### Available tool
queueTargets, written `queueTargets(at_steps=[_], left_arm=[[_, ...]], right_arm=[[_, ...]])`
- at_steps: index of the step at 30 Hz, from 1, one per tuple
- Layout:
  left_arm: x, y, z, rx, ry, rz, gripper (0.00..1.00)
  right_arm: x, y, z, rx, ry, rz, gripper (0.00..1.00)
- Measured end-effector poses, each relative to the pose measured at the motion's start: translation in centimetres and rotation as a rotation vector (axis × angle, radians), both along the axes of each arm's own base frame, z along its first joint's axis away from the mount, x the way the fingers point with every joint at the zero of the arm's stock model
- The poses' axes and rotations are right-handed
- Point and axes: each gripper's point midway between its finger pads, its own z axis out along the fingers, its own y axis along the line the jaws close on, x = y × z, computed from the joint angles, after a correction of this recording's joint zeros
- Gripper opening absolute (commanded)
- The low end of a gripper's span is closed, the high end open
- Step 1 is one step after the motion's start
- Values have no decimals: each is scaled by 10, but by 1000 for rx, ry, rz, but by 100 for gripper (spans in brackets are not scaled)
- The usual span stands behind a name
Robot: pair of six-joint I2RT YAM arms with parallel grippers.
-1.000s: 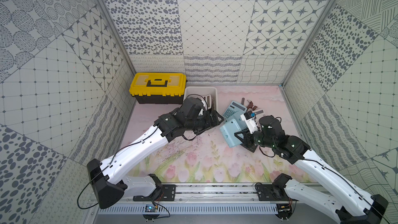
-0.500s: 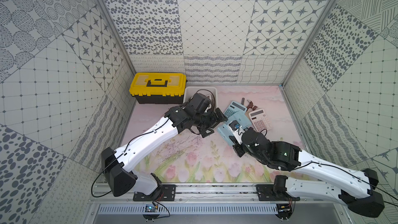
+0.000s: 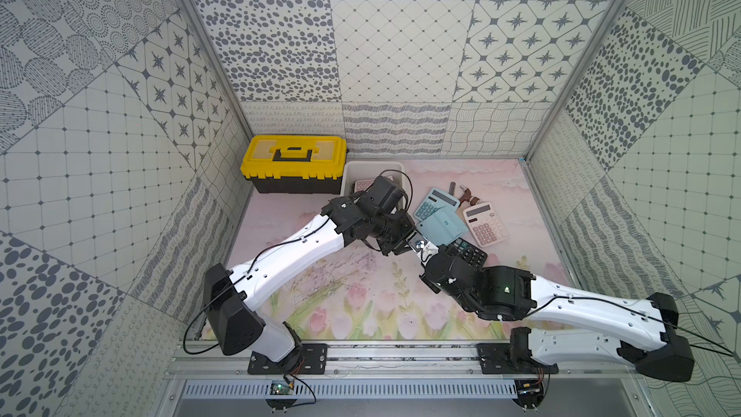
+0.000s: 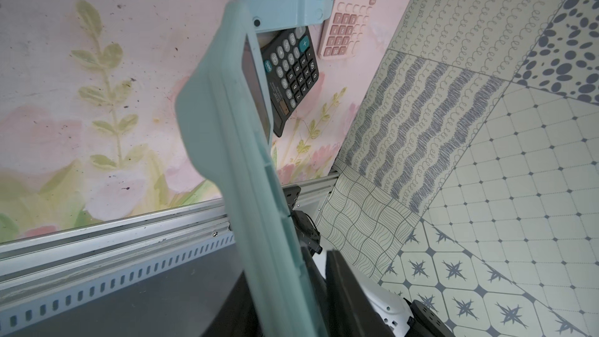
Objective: Put the calculator in the storage box
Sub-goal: Pick up the calculator at the center of the board.
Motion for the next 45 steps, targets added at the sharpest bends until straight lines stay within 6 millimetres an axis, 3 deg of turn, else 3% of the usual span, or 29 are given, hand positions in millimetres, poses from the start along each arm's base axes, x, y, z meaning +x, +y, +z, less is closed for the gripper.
queueTargets(at_steps=[4, 8, 12, 20, 27, 32, 37, 45], left_arm=[[-1, -2, -2, -5, 36, 17, 16], [-1, -3, -5, 2, 41, 14, 3], [0, -2, -4, 9, 18, 1, 3], [2, 5, 8, 9, -71, -29, 0], [6, 11, 32, -30, -201, -76, 0], [18, 31, 56, -53, -346, -89, 0], [18, 66, 54, -20, -423, -122, 0], [15, 100, 46, -48, -465, -187, 0]], right_arm=[[0, -3, -1, -46, -18, 7, 25], [1, -1, 2, -10, -19, -3, 47], [1, 1, 5, 30, -24, -9, 66], [-5, -20, 8, 120, -22, -27, 83], [-11, -35, 26, 309, 41, -12, 88], [-1, -44, 30, 477, 165, -40, 89], [32, -69, 29, 659, 313, -175, 89], [52, -54, 14, 887, 648, -144, 86]])
